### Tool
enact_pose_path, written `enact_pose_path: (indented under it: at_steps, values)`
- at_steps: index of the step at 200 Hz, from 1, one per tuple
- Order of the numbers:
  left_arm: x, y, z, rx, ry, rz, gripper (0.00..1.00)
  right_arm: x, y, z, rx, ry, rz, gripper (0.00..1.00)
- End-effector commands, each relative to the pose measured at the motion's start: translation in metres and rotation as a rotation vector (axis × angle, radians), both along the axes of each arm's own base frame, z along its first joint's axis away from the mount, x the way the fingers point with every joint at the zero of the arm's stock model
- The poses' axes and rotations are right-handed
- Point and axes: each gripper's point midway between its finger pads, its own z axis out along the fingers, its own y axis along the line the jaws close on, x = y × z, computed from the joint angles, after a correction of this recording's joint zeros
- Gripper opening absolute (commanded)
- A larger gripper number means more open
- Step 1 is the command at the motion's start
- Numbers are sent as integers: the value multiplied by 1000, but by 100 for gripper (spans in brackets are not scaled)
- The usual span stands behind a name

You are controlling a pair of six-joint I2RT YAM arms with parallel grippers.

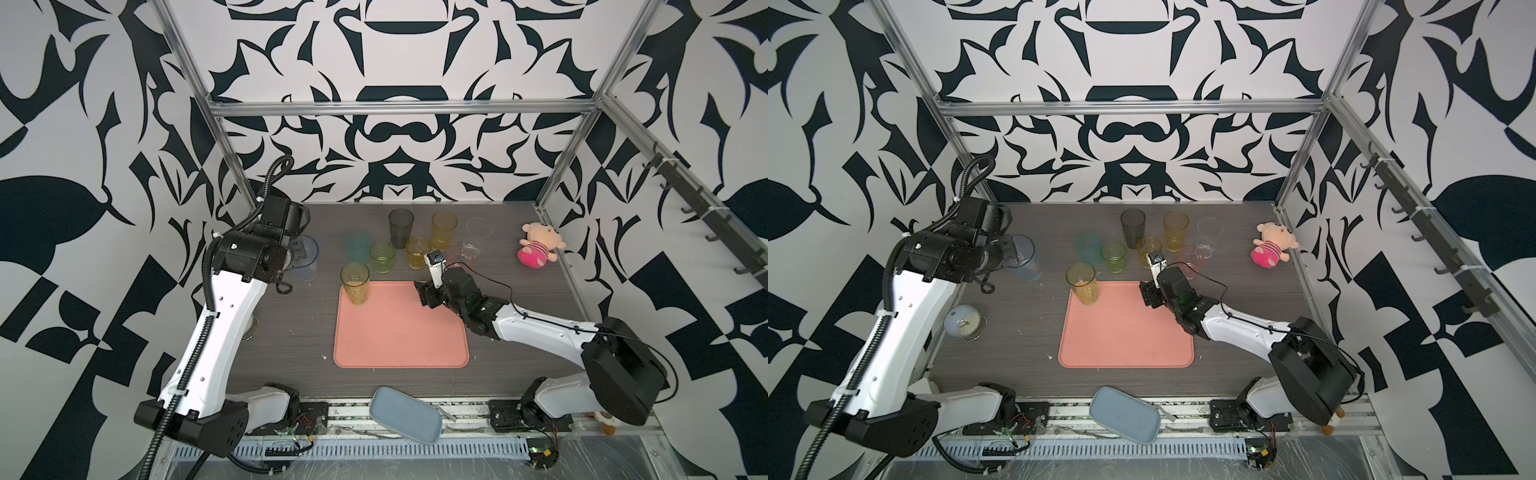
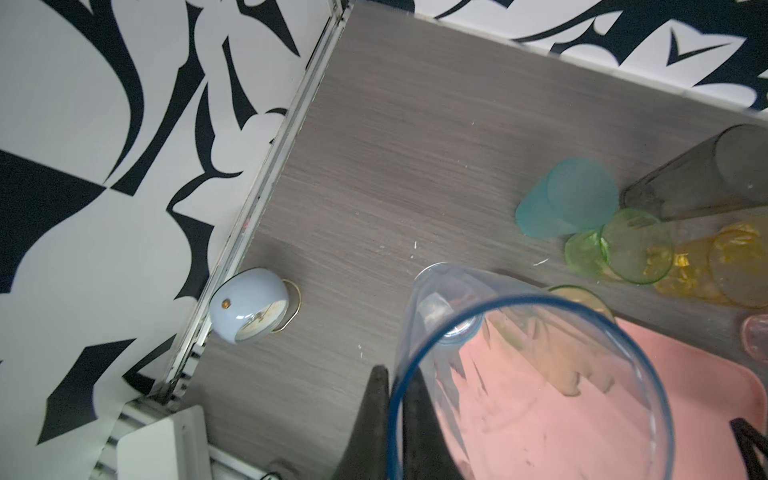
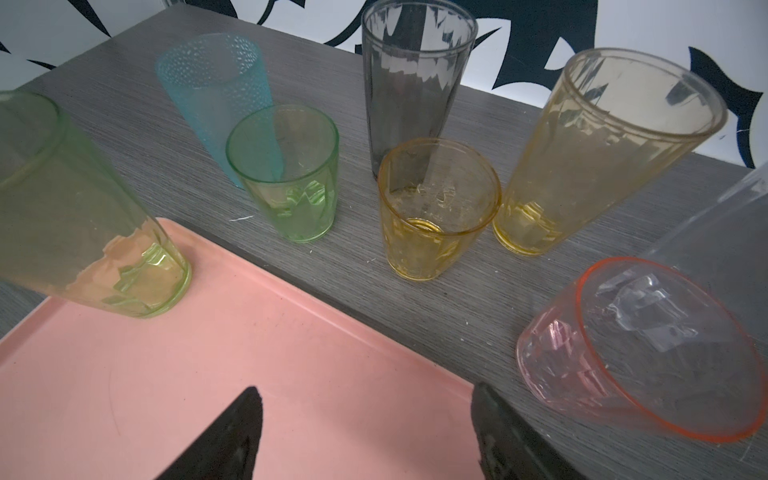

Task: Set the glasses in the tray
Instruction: 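Lift the light blue glass with the left gripper toward the pink tray, then lower the light blue glass onto the tray beside the green glass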

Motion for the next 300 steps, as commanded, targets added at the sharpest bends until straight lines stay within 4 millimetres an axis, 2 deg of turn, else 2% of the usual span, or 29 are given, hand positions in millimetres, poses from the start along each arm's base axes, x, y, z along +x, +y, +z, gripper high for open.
enact_pose_path:
  at_steps: [1, 84, 130, 168, 249, 300]
  values:
    - [-29, 13, -12, 33, 85, 32, 0, 8, 6, 19, 21, -39, -9, 82]
    - [-68, 9, -61, -39, 218, 33, 0, 7, 7, 19, 25, -37, -10, 82]
    - [-76, -15, -98, -168, 269, -3, 0, 8, 6, 18, 24, -34, -15, 82]
    - [-80, -31, -121, -201, 297, -25, 0, 10, 5, 17, 19, -29, -33, 81]
    - [-74, -63, -143, -187, 273, -76, 0, 10, 5, 15, 18, -22, -32, 81]
    - [-64, -88, -137, -124, 192, -115, 0, 11, 5, 14, 14, -24, -35, 81]
